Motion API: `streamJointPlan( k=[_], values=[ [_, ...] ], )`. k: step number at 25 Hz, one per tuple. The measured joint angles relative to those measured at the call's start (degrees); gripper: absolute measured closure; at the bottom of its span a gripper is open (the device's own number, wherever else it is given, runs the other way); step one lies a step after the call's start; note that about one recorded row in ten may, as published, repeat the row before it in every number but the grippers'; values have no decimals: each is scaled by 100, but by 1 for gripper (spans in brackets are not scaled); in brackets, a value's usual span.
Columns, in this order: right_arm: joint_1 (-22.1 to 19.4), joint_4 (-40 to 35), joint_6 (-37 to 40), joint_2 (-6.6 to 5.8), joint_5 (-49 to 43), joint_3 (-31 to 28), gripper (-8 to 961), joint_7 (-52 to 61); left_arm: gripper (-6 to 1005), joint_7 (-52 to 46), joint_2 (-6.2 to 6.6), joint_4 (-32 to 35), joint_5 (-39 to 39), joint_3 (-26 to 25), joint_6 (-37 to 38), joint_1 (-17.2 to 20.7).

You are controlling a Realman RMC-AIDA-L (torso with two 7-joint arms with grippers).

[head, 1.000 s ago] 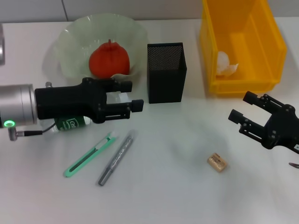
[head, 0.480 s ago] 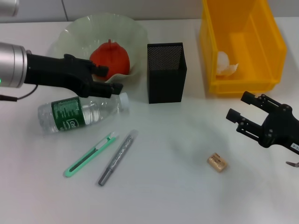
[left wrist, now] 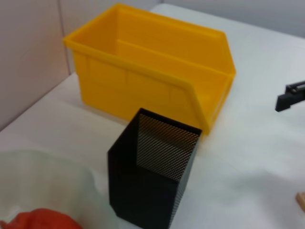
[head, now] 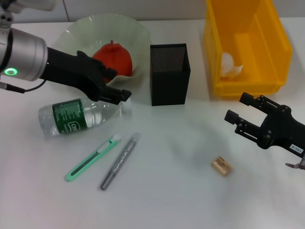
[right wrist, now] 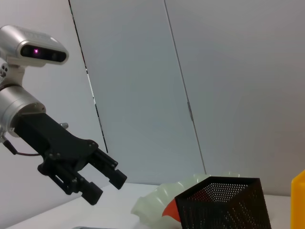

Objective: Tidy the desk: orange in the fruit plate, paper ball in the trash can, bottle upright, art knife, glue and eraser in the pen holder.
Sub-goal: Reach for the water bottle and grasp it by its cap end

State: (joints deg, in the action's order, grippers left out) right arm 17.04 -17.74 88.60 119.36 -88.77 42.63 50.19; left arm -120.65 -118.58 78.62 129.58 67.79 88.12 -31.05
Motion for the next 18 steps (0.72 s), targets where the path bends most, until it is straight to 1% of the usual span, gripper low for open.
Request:
streamJointPlan(
  k=[2, 3, 4, 6, 7, 8, 9, 12, 18],
  values=[
    [15, 24, -3, 0, 0, -3, 251, -1, 323, -58, -3, 75, 107, 165, 0, -46],
    [32, 48, -16, -1, 5, -7, 251, -2, 323, -191, -4, 120, 313, 380, -1, -145],
    [32, 48, -16, -1, 5, -7, 251, -2, 323, -191, -4, 120, 313, 380, -1, -145],
    [70, 81, -66, -1, 7, -5, 251, -3, 323, -353, -11, 131, 589, 590, -31, -272],
    [90, 99, -95, -1, 6, -4, 251, -4, 323, -461, -19, 127, 741, 724, -62, -346],
    [145, 167, -161, -1, 6, -3, 251, -4, 323, -688, -32, 100, 980, 998, -153, -443],
    [145, 167, -161, -1, 6, -3, 251, -4, 323, -688, -32, 100, 980, 998, -153, -443],
    [232, 267, -214, -1, 7, -1, 251, -5, 323, -922, -46, 47, 1336, 1470, -399, -558],
    [263, 297, -227, 7, 7, 0, 251, -8, 324, -1093, -53, -28, 1804, 1979, -621, -646]
  ],
)
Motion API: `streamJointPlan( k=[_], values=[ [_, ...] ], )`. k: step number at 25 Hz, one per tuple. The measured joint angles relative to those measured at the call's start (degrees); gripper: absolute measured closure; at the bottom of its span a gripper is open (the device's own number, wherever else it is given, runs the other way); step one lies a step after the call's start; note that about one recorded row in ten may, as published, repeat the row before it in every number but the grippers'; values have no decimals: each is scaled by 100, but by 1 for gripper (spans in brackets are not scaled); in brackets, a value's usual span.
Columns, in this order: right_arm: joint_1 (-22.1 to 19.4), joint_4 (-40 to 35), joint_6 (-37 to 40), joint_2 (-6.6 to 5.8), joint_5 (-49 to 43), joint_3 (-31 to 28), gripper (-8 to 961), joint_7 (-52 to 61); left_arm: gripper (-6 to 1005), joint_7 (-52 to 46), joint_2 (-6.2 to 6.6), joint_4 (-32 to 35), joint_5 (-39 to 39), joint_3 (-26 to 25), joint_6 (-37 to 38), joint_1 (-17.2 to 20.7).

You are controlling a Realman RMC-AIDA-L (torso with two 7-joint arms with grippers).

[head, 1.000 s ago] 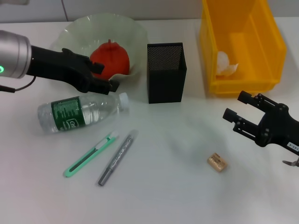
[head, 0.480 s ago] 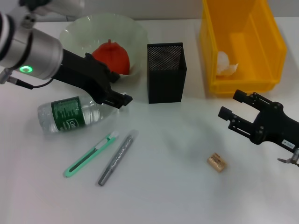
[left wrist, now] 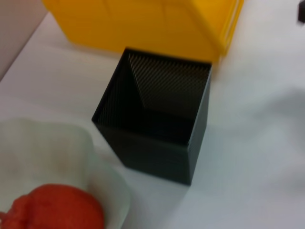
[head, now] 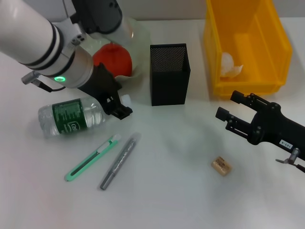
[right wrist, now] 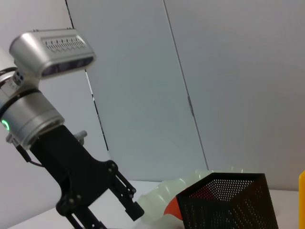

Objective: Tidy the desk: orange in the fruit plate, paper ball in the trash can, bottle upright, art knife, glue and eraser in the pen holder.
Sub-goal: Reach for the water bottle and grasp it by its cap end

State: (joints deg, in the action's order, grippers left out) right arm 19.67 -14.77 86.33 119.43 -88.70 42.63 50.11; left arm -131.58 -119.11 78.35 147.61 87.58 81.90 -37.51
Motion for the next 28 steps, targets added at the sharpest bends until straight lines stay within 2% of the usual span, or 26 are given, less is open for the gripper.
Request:
streamJointPlan(
  k=[5, 17, 19, 24, 28],
  values=[
    [12, 9, -3, 2, 18, 0, 251, -1, 325, -203, -6, -306, 439, 310, -222, -142],
    [153, 105, -142, 2, 29, -1, 251, -2, 328, -160, -7, -761, 561, 399, -512, -314],
    [163, 106, -150, 2, 29, -17, 251, -2, 329, -157, -7, -1057, 589, 415, -637, -440],
    [211, 137, -230, 1, 37, -44, 251, -2, 330, -157, -7, -1302, 709, 534, -781, -524],
    [256, 158, -290, 1, 39, -30, 251, -2, 332, -171, -7, -1327, 733, 619, -883, -537]
  ],
)
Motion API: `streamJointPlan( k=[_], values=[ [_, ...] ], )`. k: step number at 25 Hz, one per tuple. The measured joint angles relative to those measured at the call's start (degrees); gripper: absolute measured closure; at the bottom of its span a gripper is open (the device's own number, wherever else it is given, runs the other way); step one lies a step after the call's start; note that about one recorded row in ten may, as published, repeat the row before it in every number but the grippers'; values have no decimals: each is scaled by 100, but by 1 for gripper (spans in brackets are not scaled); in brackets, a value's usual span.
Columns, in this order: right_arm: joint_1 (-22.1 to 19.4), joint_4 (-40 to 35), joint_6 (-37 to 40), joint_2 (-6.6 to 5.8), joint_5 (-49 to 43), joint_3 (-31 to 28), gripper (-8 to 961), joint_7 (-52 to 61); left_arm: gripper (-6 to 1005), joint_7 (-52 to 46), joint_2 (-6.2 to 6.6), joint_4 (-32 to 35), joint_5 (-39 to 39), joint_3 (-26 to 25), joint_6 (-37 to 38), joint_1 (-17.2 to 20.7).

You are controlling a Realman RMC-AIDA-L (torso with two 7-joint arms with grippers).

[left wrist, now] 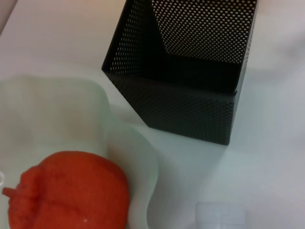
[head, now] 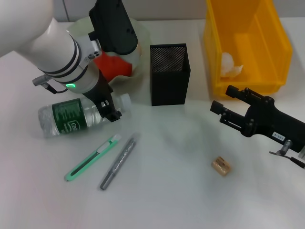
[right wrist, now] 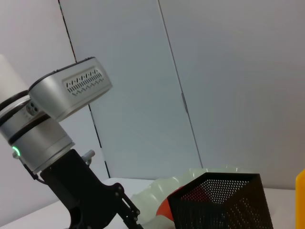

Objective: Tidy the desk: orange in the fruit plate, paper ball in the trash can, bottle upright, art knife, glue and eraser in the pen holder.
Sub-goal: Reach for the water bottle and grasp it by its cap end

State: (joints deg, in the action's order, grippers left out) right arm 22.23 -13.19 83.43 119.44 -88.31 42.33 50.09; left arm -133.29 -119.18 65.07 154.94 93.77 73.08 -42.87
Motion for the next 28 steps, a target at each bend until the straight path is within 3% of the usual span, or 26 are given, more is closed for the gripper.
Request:
streamJointPlan(
  k=[18, 28],
  values=[
    [36, 89, -12, 0, 0, 23, 252, 0, 337, 11, 0, -174, -51, 162, -183, -47],
    [3, 116, -11, 0, -23, 21, 252, 0, 443, 13, 0, -251, -80, 295, -293, -22]
  ],
)
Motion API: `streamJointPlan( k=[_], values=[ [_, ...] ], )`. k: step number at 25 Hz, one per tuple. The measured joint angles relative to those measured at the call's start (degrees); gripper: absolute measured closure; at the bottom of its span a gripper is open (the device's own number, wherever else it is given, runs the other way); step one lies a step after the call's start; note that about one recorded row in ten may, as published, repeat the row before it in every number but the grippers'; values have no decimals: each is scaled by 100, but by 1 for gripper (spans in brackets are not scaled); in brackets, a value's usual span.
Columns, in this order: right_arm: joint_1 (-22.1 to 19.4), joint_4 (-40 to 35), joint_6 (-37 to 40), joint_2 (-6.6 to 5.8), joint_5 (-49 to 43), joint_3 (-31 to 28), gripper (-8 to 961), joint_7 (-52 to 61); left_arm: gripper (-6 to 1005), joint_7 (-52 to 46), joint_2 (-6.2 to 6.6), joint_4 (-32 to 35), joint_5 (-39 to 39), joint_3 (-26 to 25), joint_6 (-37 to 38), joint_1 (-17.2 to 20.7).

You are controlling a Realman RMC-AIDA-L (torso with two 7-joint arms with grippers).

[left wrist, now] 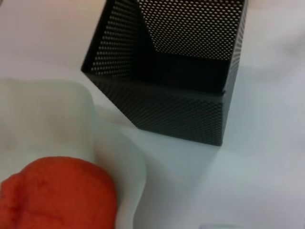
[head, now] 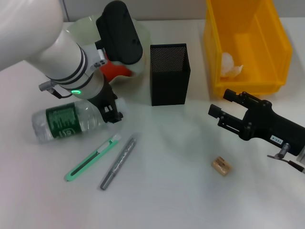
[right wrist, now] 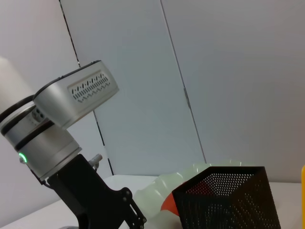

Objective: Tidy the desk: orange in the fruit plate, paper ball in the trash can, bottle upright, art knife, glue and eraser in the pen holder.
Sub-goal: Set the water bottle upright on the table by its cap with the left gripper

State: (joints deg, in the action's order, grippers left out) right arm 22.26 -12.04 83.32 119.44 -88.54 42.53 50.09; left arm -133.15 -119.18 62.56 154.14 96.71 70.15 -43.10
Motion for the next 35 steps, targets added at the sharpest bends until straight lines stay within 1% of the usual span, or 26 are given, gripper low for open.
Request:
streamJointPlan(
  k=[7, 10, 13, 16, 20, 24, 25, 26, 27, 30, 35],
  values=[
    [-25, 17, 0, 0, -6, 2, 252, 0, 542, -59, 0, 202, -4, 93, -68, 107],
    [-44, 25, 1, 0, -9, 8, 252, 0, 548, -74, 0, 483, -37, 62, -25, 227],
    [-66, 28, 13, 0, -14, 9, 252, 0, 554, -40, 24, 933, -310, -13, 73, 469],
    [-81, 28, 20, 0, -15, 9, 252, 0, 555, 211, 42, 1337, -732, -270, 94, 840],
    [-82, 27, 36, 0, -21, 9, 252, 0, 555, 342, 44, 1829, -876, -536, 81, 1308],
    [-80, 26, 40, 0, -24, 9, 252, 0, 556, 358, 45, 2404, -933, -681, 19, 1788],
    [-78, 26, 42, 0, -24, 9, 252, 0, 556, 358, 45, 2404, -933, -681, 19, 1788],
    [-74, 26, 42, 0, -24, 9, 252, 0, 557, 365, 48, 2546, -996, -726, 11, 1895],
    [-70, 26, 40, 1, -24, 9, 252, 0, 557, 458, 58, 2758, -1273, -874, 19, 2110],
    [-63, 26, 40, 6, -24, 9, 252, 0, 558, 680, 60, 2800, -1621, -1065, 21, 2274],
    [-79, 26, 61, 9, -24, 9, 252, 0, 559, 1253, 60, 2705, -2520, -1571, 6, 2569]
  ],
)
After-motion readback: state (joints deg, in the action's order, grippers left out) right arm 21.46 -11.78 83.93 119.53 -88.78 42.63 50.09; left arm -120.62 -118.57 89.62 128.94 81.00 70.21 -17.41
